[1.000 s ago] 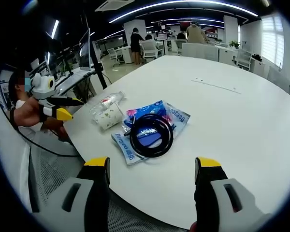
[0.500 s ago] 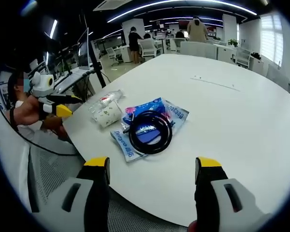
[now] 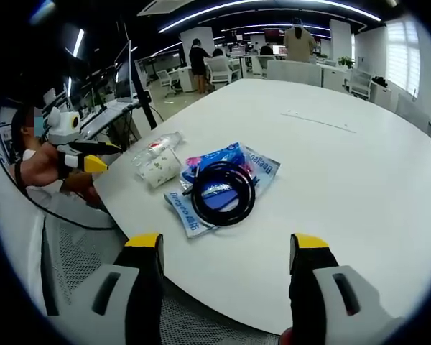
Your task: Arrange the tabletop items into an orderly group along one side of the table until the central work area is clear of visible clutter.
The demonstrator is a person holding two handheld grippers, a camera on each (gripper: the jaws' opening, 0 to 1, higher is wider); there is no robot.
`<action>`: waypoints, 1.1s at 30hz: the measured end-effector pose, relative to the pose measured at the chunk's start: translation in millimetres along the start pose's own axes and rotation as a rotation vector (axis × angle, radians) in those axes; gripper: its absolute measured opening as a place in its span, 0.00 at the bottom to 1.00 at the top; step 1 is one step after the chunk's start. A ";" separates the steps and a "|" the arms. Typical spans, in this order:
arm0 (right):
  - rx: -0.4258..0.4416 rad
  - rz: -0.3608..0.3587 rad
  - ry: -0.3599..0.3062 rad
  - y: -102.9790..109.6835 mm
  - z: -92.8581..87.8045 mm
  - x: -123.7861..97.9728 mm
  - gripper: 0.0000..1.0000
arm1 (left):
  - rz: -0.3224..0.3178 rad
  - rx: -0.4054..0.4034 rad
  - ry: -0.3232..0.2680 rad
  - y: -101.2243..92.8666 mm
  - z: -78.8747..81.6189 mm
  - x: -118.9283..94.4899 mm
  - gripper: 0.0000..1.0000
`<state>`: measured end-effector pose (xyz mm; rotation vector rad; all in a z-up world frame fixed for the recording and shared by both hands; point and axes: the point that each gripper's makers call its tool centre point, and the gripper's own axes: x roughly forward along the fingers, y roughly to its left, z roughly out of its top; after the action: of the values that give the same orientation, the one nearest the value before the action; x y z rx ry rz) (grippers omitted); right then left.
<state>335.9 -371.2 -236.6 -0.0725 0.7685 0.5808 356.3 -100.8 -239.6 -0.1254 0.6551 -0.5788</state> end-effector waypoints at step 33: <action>0.018 -0.001 -0.002 -1.0 -2.3 -2.3 0.68 | 0.017 -0.039 -0.010 7.3 0.3 -5.3 0.80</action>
<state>333.7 -373.7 -236.9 -0.0564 0.7717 0.5726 356.4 -91.8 -238.6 -0.1589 0.6576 -0.5490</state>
